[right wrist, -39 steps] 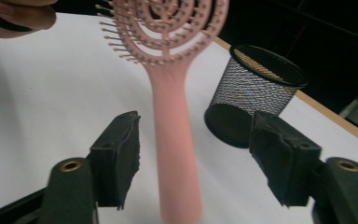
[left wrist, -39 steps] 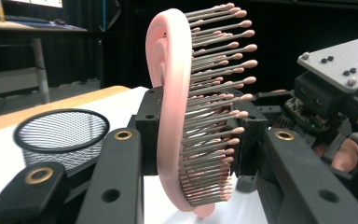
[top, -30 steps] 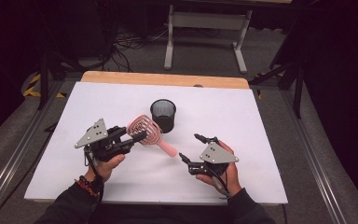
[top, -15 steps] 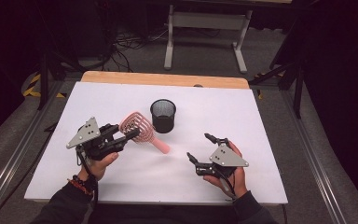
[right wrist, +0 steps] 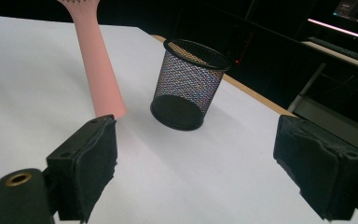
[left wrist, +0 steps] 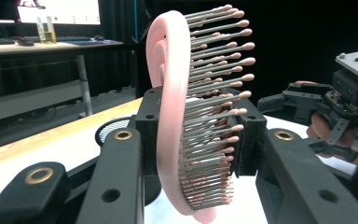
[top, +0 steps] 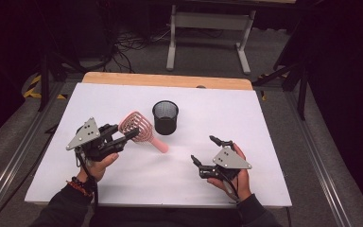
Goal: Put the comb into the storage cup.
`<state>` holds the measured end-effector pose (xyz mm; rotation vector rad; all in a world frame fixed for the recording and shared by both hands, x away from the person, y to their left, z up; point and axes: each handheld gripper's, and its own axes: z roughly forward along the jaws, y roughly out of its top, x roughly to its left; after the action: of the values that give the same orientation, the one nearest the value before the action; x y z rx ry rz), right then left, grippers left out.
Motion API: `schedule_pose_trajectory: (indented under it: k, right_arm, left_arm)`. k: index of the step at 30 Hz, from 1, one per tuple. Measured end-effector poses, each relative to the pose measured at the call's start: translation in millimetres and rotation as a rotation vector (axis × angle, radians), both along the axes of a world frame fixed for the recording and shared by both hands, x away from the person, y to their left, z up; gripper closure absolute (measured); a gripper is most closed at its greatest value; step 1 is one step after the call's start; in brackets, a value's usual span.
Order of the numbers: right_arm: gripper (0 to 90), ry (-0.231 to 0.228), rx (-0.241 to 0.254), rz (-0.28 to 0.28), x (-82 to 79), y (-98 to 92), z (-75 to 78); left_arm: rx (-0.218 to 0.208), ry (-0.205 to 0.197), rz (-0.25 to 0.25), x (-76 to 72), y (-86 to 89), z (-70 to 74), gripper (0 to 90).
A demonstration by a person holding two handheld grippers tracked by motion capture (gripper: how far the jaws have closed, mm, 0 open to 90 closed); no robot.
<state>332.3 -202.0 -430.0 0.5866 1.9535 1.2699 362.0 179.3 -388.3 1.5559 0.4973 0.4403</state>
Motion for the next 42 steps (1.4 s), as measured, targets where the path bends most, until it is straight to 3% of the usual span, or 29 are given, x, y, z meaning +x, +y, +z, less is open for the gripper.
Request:
schedule_pose_trajectory:
  k: [9,12,22,39,42]
  right_arm:
    - [13.2,0.009,0.003,0.0,1.5,-0.5,-1.3]
    - [8.6,0.02,0.017,-0.021,2.3,-0.3,-1.3]
    - [3.1,0.027,0.016,-0.015,3.1,0.6,-1.2]
    - [3.6,0.015,0.0,-0.034,3.1,1.4,-3.4]
    - [3.7,0.013,-0.006,-0.038,3.1,1.5,-3.8]
  left_arm:
    - [-0.001,-0.005,0.03,1.8,3.3,2.7,63.5]
    - [-0.003,-0.004,0.049,3.6,6.9,4.3,63.5]
    - [0.005,-0.023,0.069,5.0,10.2,10.5,63.5]
    - [0.0,-0.049,0.125,13.3,16.2,23.1,63.5]
    - [-0.018,-0.055,0.128,14.8,16.9,27.1,63.5]
